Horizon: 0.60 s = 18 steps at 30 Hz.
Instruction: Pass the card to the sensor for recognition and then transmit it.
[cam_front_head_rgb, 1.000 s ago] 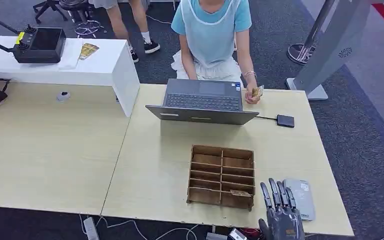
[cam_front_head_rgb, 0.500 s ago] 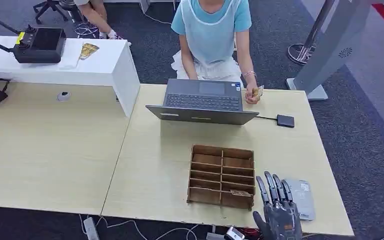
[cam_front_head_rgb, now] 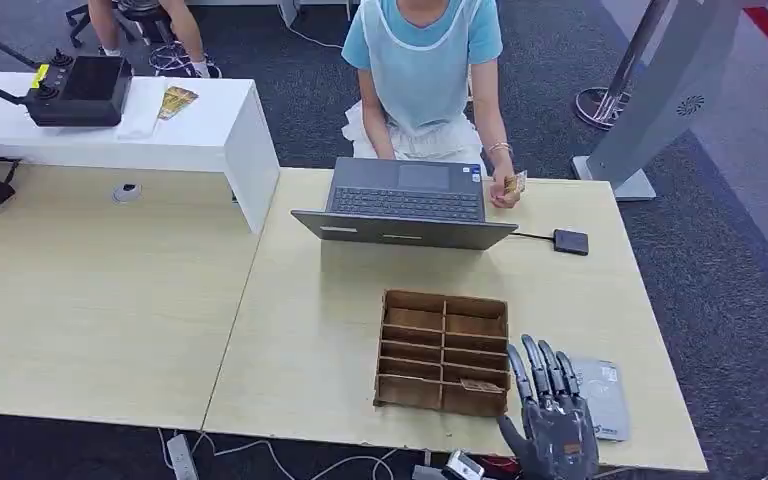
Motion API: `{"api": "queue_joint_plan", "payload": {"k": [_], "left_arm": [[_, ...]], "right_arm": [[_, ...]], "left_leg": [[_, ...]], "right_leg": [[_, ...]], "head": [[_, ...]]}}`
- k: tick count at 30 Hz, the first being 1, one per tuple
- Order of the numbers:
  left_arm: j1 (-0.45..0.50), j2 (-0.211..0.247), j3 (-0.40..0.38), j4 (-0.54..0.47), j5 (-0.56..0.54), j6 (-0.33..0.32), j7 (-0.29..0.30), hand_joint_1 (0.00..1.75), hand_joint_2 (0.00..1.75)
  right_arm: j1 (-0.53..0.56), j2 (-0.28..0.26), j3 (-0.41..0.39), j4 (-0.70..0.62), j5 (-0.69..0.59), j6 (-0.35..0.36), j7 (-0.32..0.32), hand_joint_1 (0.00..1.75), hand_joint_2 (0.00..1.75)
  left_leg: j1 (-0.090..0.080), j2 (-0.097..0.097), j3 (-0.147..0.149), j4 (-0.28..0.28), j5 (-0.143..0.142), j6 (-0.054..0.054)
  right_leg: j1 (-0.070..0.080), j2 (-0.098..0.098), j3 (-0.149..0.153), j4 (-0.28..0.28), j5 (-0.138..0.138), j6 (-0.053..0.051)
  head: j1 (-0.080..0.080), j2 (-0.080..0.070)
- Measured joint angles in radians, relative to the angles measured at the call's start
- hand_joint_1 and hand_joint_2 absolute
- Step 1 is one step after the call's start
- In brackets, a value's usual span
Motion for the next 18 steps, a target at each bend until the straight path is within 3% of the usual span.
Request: {"api": "queue_joint_plan", "payload": {"k": [18], "left_arm": [[-0.001,0.0,0.0,0.003,0.0,0.0,-0.014,0.0,0.0]], "right_arm": [[-0.024,0.091,-0.053,0.084,-0.055,0.013,-0.125,0.0,1.75]], "left_leg": [[0.0,0.0,0.0,0.0,0.0,0.0]], "right_leg": [[0.0,0.0,0.0,0.0,0.0,0.0]], "head": [[0.0,0.0]]}}
